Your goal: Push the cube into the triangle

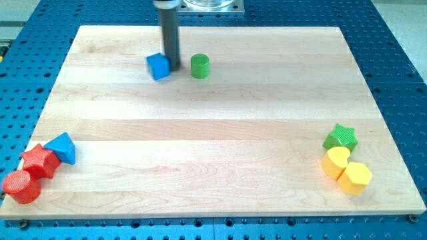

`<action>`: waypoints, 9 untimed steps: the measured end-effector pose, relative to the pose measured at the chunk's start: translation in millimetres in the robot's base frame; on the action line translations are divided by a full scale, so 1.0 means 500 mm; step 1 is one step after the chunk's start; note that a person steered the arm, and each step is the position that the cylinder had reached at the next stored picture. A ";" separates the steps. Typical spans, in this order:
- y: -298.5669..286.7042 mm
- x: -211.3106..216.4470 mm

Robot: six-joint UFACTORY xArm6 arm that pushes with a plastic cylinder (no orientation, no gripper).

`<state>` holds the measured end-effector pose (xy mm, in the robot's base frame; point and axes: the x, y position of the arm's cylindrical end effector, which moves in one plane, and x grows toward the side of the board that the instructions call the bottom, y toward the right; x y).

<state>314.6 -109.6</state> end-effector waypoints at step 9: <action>-0.262 0.310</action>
<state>469.5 -240.5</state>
